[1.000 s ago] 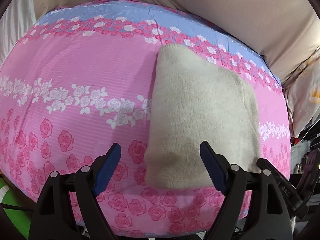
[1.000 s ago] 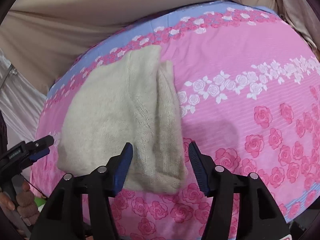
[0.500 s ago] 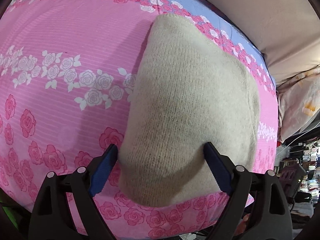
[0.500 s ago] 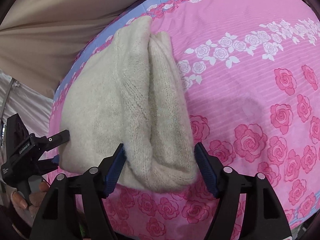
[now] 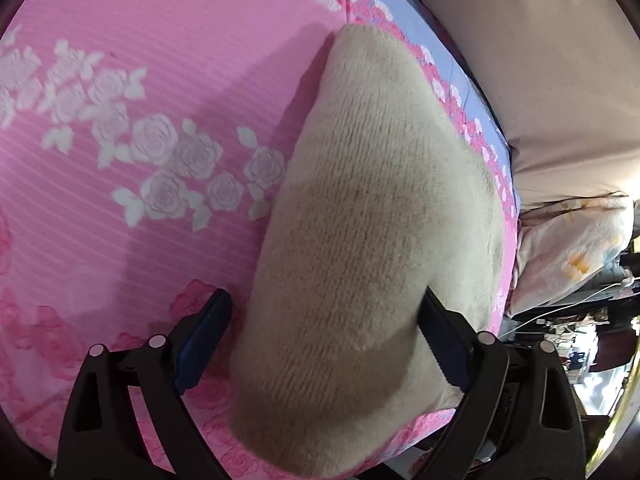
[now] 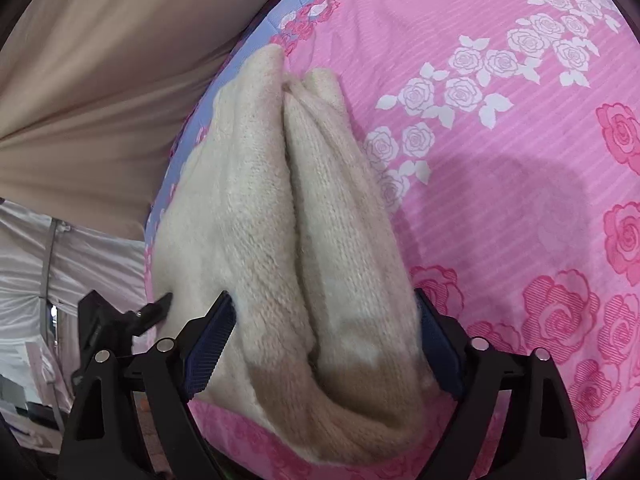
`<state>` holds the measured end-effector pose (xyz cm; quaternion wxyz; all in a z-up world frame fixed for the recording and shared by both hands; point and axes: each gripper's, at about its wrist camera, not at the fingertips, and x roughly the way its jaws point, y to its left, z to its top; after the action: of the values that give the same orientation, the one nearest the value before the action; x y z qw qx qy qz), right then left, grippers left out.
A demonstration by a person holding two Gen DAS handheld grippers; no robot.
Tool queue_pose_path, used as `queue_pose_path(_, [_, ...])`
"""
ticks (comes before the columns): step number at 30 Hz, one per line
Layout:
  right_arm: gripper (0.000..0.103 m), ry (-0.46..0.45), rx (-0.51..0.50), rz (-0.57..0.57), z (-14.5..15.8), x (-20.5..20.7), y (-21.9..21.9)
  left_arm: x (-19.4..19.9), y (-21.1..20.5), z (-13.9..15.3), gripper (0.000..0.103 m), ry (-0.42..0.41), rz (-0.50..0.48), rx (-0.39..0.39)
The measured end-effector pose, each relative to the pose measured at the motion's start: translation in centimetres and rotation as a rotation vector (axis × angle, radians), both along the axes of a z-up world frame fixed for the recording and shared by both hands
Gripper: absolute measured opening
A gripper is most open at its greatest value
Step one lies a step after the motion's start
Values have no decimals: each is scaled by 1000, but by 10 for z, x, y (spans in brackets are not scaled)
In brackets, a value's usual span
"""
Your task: Fold small clothes
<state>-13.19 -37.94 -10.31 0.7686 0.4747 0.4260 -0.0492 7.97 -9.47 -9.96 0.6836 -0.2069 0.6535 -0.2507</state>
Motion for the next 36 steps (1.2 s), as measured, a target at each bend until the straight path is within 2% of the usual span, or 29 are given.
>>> queue_pose_path(1, [58, -2, -5, 1, 1, 3, 1, -1, -2, 1, 81, 2, -6, -8])
queue_pose_path(2, [47, -12, -23, 9, 6, 5, 2, -1, -7, 3, 74, -3, -22, -11])
queue_pose_path(3, [41, -19, -39, 13, 11, 2, 4, -1, -11, 7, 65, -20, -36, 6])
queue_pose_path(6, [35, -62, -75, 16, 35, 0, 5, -6, -21, 28, 48, -68, -93, 16])
queue_pose_path(9, [34, -105, -122, 11, 65, -10, 3, -12, -29, 55, 45, -104, -129, -8])
queue_pose_path(12, [33, -131, -154, -18, 91, -27, -5, -21, -40, 86, 45, -134, -161, -72])
queue_pose_path(15, [33, -168, -201, -52, 119, -56, -13, -34, -48, 108, 45, -162, -199, -133])
queue_pose_path(17, [33, -163, -242, -55, 126, -71, -15, -45, -56, 117, 45, -182, -225, -158])
queue_pose_path(20, [34, -104, -249, -57, 100, -83, -23, -59, -65, 96, 50, -170, -248, -103])
queue_pose_path(22, [35, -17, -231, -57, 63, -87, -28, -64, -71, 63, 52, -121, -247, -24])
queue_pose_path(24, [44, 70, -204, -57, 30, -89, -26, -71, -73, 33, 56, -83, -234, 88])
queue_pose_path(26, [52, 46, -169, -84, 20, -97, -25, -74, -68, 27, 62, -105, -202, 82])
queue_pose_path(27, [60, 37, -153, -99, 19, -99, -26, -75, -67, 29, 67, -123, -194, 86])
queue_pose_path(29, [66, 37, -114, -115, 13, -99, -31, -74, -66, 30, 78, -136, -176, 96])
queue_pose_path(30, [67, 35, -95, -116, 10, -98, -33, -72, -67, 28, 79, -134, -162, 95])
queue_pose_path(31, [66, 27, -69, -116, 4, -95, -37, -69, -67, 25, 79, -121, -160, 85])
queue_pose_path(32, [58, 15, -45, -118, 1, -94, -40, -67, -70, 21, 76, -100, -165, 76])
queue_pose_path(33, [47, 5, -37, -117, 1, -93, -42, -66, -73, 18, 62, -80, -174, 57])
queue_pose_path(34, [44, 2, -54, -116, 7, -91, -41, -63, -74, 20, 59, -73, -186, 51])
queue_pose_path(35, [40, -9, -77, -110, 16, -89, -39, -63, -77, 26, 50, -84, -195, 57])
queue_pose_path(36, [37, -25, -102, -104, 27, -87, -34, -63, -80, 37, 46, -107, -216, 54])
